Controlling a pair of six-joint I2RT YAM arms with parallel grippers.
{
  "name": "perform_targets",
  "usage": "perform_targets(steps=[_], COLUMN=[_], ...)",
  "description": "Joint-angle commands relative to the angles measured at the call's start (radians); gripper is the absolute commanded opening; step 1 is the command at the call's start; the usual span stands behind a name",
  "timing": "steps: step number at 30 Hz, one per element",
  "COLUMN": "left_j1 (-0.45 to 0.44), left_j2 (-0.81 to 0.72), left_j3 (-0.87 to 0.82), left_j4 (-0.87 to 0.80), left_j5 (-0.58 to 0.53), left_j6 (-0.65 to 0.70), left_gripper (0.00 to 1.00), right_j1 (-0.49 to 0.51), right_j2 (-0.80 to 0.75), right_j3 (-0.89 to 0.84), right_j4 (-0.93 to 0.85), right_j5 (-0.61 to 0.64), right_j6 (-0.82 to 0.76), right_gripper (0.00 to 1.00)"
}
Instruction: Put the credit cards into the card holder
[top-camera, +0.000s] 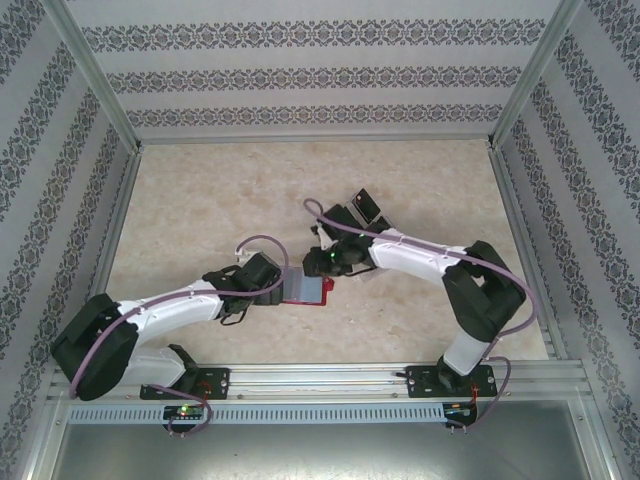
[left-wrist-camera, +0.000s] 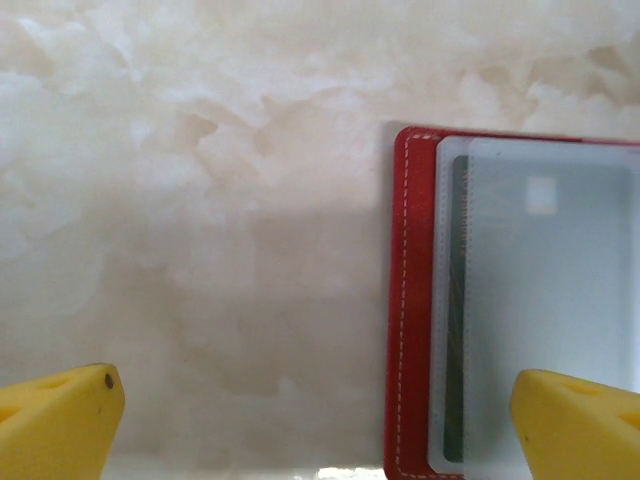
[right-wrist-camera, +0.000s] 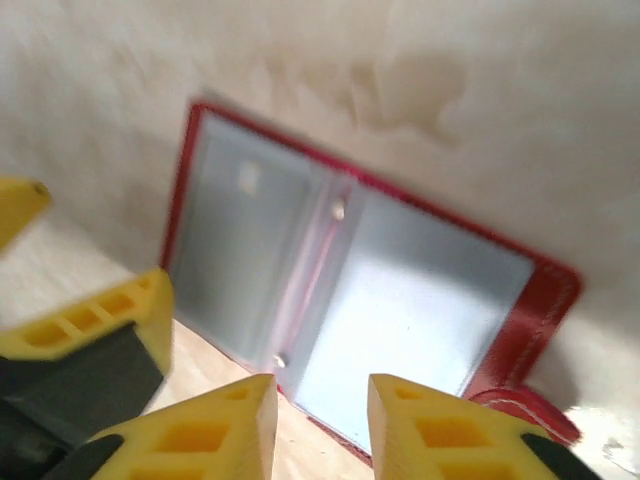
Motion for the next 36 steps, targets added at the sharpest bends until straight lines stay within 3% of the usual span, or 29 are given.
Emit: perform_targets(steps=[1,6,13,22,29,36], left_j1=[0.014,0.015,0.040,0.062,0.063,0.063], left_j2=[-0.053,-0.091,-0.063,-0.039,-0.027,-0.023], left_j3=[0.001,0.023,0.057,0.072,0.072,0.070], left_j4=[-0.046,-0.071,-0.072,-0.055,-0.050,-0.048], left_j5=[0.002,-0.022,-0.024,-0.009,-0.002,0.001], left_j6=[-0.033,-0.037,-0.014,0.007,0.000,-0.003], left_gripper=[1.00,1.00,1.00,1.00,1.00,1.00], right_j1=[-0.074,-0.175,-0.197,-0.192,-0.190,-0.208], right_j2=[-0.065,-0.064,-0.046,-0.050,0.045,0.158], right_j3=[0.064,0.135,0.215,0.188,0.260,0.344], right_j4=[-0.122,-0.271,-0.388,-0.378,-0.340,-0.317], right_j5=[0.068,0.215,0.404,0.385,0.289,0.284], right_j6=[-0.086,-0.227,-0.360,-0.370,-0.350,-0.346], right_gripper=[0.39,0.45,0.47,0.46,0.45,0.45])
